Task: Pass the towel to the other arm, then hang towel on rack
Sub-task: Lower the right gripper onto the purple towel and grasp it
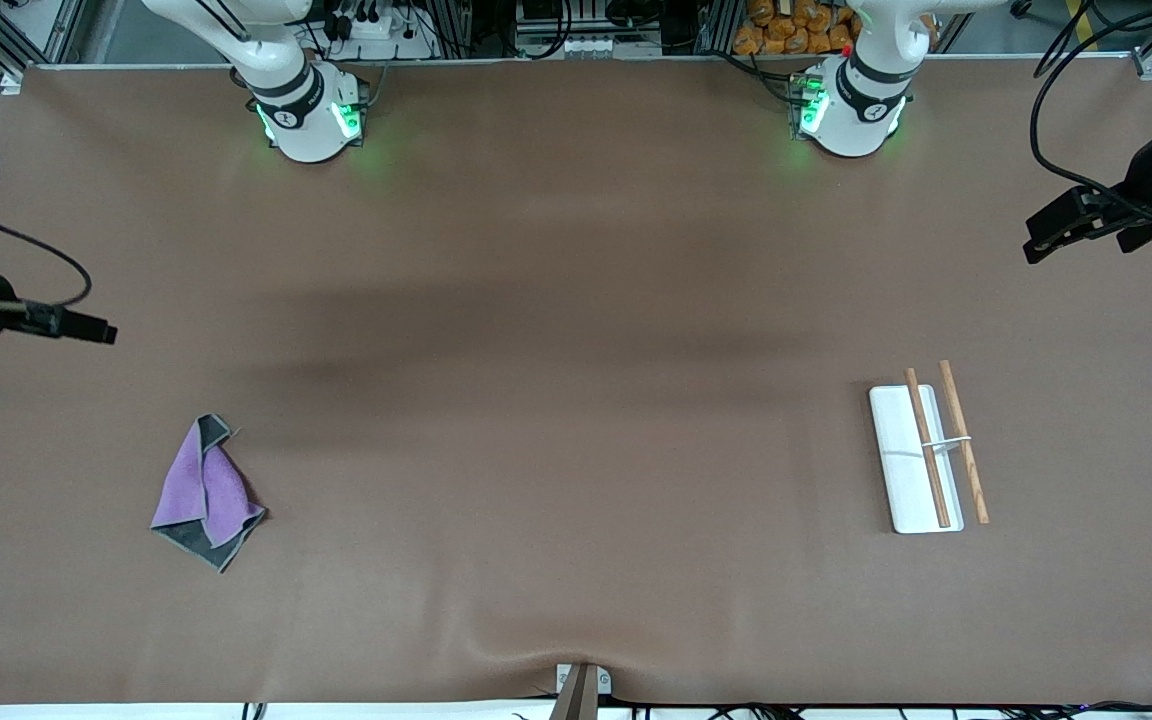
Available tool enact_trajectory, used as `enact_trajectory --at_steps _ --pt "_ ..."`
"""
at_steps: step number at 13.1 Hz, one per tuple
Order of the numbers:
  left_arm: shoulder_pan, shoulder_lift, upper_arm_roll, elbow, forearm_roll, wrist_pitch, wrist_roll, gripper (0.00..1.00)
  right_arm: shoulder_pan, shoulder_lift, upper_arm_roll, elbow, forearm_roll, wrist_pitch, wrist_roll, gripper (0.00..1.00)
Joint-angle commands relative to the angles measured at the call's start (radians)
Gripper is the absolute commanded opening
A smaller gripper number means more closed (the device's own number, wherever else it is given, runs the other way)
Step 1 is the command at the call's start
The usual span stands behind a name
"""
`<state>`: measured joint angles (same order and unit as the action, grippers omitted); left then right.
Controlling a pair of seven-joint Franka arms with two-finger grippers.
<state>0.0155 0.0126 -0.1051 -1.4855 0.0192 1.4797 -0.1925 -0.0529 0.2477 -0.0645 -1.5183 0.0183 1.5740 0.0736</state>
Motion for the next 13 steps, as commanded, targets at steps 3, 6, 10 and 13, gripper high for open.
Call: enact_trajectory --at_steps 3,6,10,13 --pt "0.003 -0.010 -0.011 0.002 0.013 -0.015 0.004 1.00 -0.027 0.140 0.011 0.013 -0.001 0.130 0.014 1.00" --pt "0.004 0.000 -0.010 0.002 0.010 -0.015 0.007 1.00 -0.027 0.229 0.011 0.013 0.002 0.246 0.014 1.00" --pt "0.003 0.004 -0.010 -0.002 0.010 -0.012 0.007 1.00 -0.047 0.346 0.011 0.013 -0.001 0.403 0.011 1.00" --pt "0.001 0.015 -0.010 -0.002 0.005 -0.004 0.001 1.00 -0.064 0.438 0.011 0.012 0.002 0.491 0.000 1.00"
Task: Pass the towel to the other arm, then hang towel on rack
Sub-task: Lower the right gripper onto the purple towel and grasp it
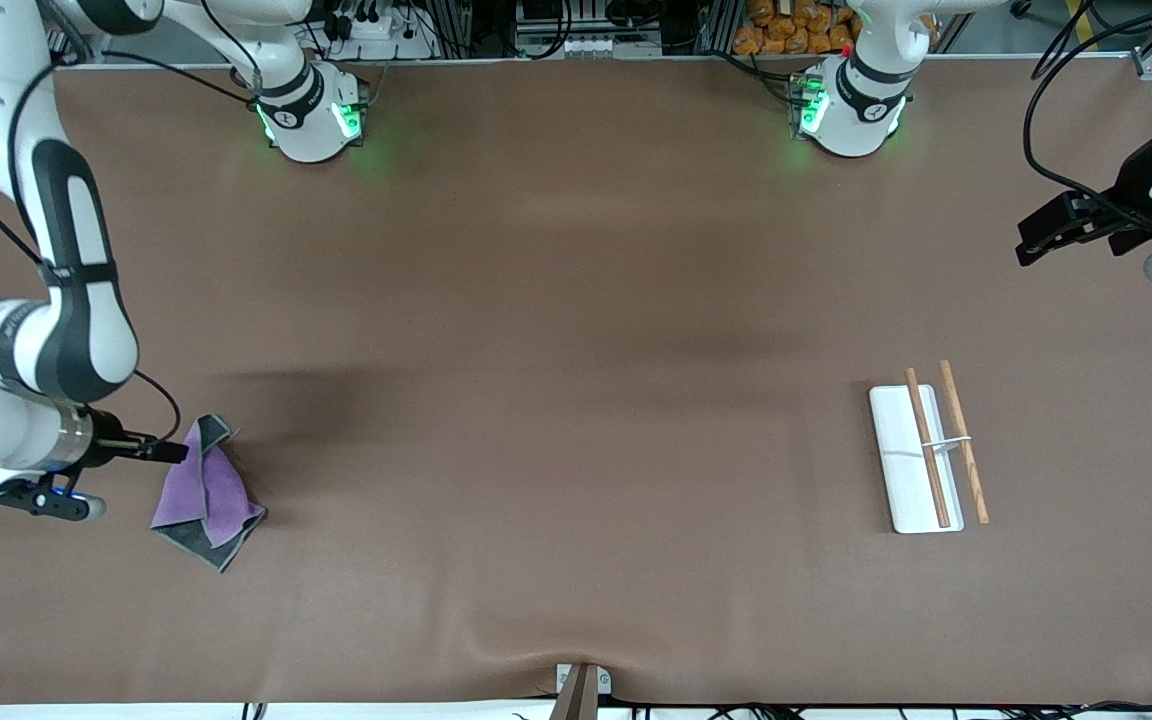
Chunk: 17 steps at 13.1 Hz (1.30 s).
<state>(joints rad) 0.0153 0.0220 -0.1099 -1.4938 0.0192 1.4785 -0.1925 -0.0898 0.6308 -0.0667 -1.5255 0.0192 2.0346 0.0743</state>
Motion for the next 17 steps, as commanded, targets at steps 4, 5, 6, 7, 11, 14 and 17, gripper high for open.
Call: enact_trajectory --at_steps 4,5,6,7,11,14,17 --pt "-0.001 0.006 -0.010 0.006 0.004 -0.003 0.001 1.00 -0.031 0.118 0.013 0.019 0.002 0.137 0.005 1.00" --pt "-0.006 0.006 -0.011 0.007 0.004 -0.003 0.001 1.00 -0.033 0.133 0.015 0.019 0.004 0.172 0.007 1.00" --pt "-0.008 0.006 -0.011 0.007 0.004 -0.003 0.001 1.00 -0.033 0.147 0.016 0.018 0.004 0.200 0.007 1.00" --pt "-0.008 0.006 -0.011 0.007 0.004 -0.003 0.001 1.00 -0.034 0.158 0.016 0.018 0.004 0.219 0.007 1.00" --pt "-0.008 0.006 -0.013 0.007 0.004 -0.004 -0.001 1.00 -0.025 0.179 0.016 0.011 0.002 0.230 -0.002 0.20" --pt "-0.008 0.006 -0.013 0.007 0.004 -0.004 0.001 1.00 -0.027 0.179 0.016 0.013 0.002 0.230 -0.002 0.00" --pt "-0.006 0.004 -0.011 0.007 0.004 -0.004 0.001 1.00 -0.021 0.175 0.018 0.014 -0.001 0.227 -0.004 0.00"
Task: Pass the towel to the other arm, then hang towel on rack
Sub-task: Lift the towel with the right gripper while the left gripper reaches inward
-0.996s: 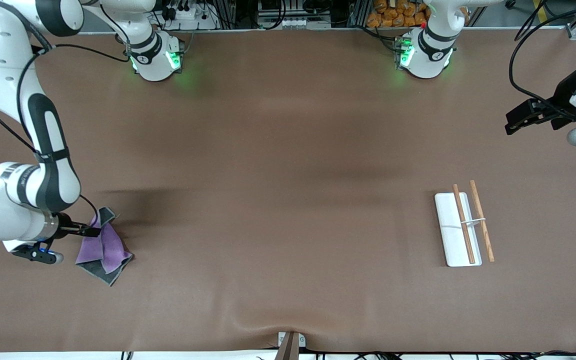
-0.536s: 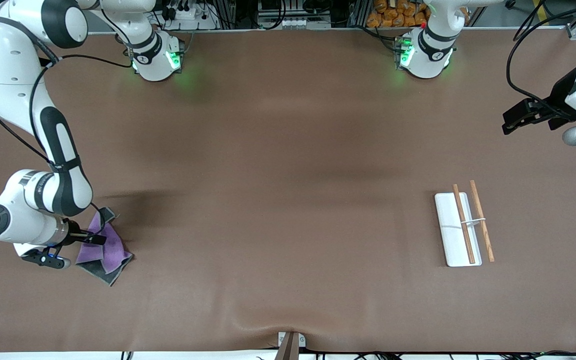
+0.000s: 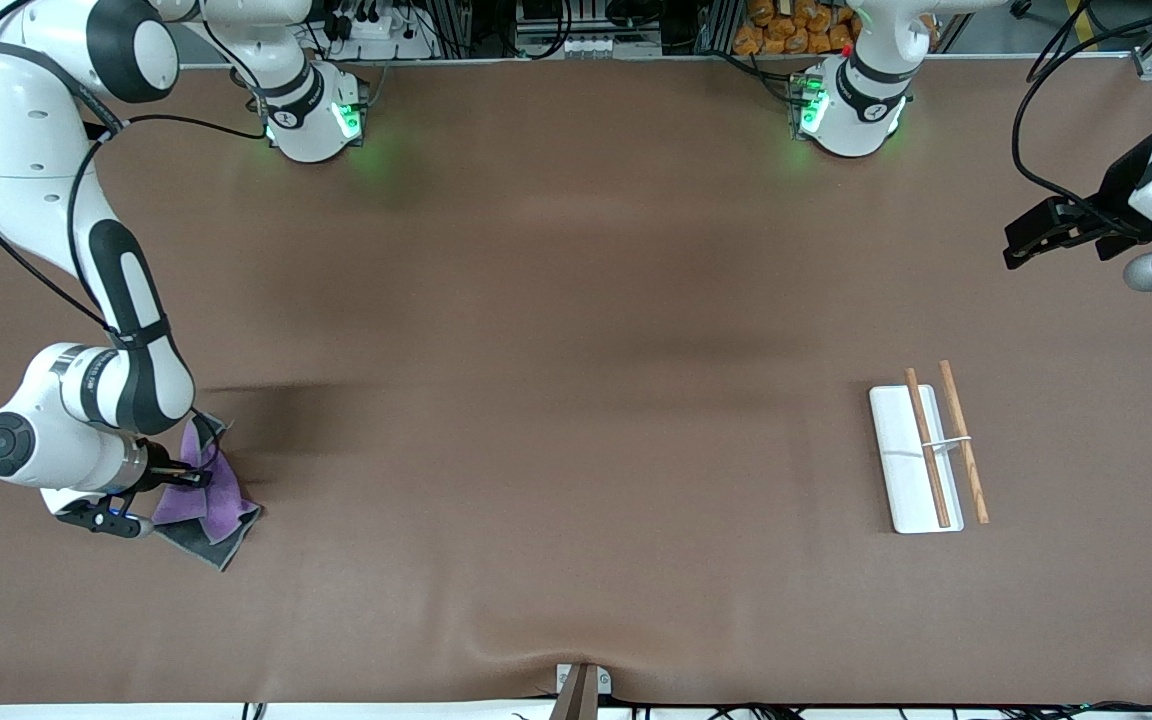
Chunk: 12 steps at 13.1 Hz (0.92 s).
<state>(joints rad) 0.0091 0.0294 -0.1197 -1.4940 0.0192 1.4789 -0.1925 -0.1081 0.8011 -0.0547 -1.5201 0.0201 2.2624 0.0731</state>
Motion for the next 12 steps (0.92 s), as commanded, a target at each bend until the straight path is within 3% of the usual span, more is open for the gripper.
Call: enact_trajectory --at_steps 1,9,12 --pt "0.005 -0.006 -0.001 0.008 0.004 -0.006 0.002 1.00 0.002 0.001 0.006 0.009 -0.002 -0.004 -0.003 0.00" --pt "0.002 -0.009 -0.001 0.009 0.004 -0.009 0.001 1.00 0.133 -0.109 0.012 0.046 -0.002 -0.121 -0.065 0.00" --pt "0.000 -0.006 -0.001 0.009 0.004 -0.009 -0.001 1.00 0.179 -0.166 0.082 0.049 -0.002 -0.127 -0.099 0.00"
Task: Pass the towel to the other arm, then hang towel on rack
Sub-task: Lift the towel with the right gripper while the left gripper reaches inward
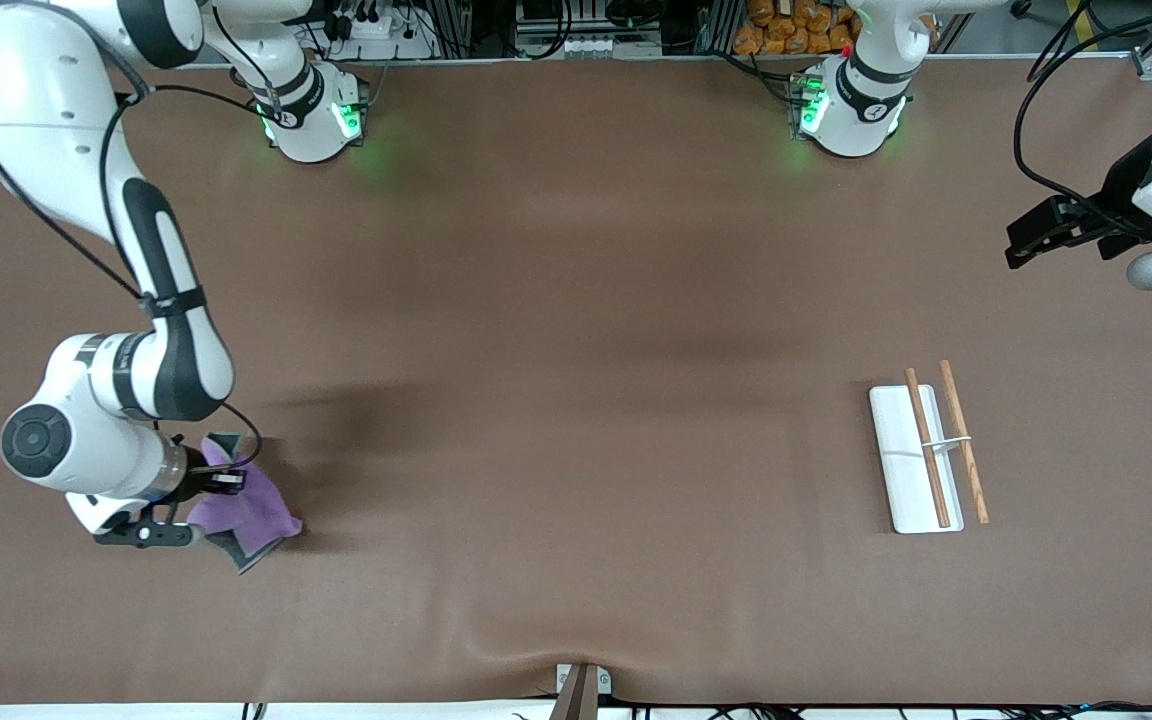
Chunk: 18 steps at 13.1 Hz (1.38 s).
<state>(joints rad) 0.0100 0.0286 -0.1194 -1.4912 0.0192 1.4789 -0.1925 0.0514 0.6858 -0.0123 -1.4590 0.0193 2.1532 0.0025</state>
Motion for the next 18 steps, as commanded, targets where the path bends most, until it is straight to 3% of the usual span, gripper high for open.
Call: enact_trajectory --at_steps 1,3,11,14,18 --pt "-0.002 -0.003 -0.002 0.006 0.004 -0.009 -0.002 1.00 0.027 -0.069 0.072 -0.012 0.001 -0.018 -0.027 0.00" --pt "-0.008 0.002 -0.002 0.006 0.005 -0.008 -0.025 1.00 0.038 -0.094 0.138 -0.009 -0.004 -0.019 -0.042 0.00" --pt "-0.076 0.092 -0.011 0.015 0.010 0.027 -0.221 1.00 0.045 -0.140 0.501 0.019 -0.013 -0.046 -0.061 0.00" --pt "-0.104 0.146 -0.013 0.016 0.002 0.121 -0.268 1.00 0.112 -0.137 0.523 0.032 -0.013 -0.041 -0.185 0.00" --pt "-0.148 0.212 -0.019 0.016 -0.021 0.240 -0.451 1.00 0.191 -0.124 0.523 0.083 -0.010 -0.014 -0.190 0.00"
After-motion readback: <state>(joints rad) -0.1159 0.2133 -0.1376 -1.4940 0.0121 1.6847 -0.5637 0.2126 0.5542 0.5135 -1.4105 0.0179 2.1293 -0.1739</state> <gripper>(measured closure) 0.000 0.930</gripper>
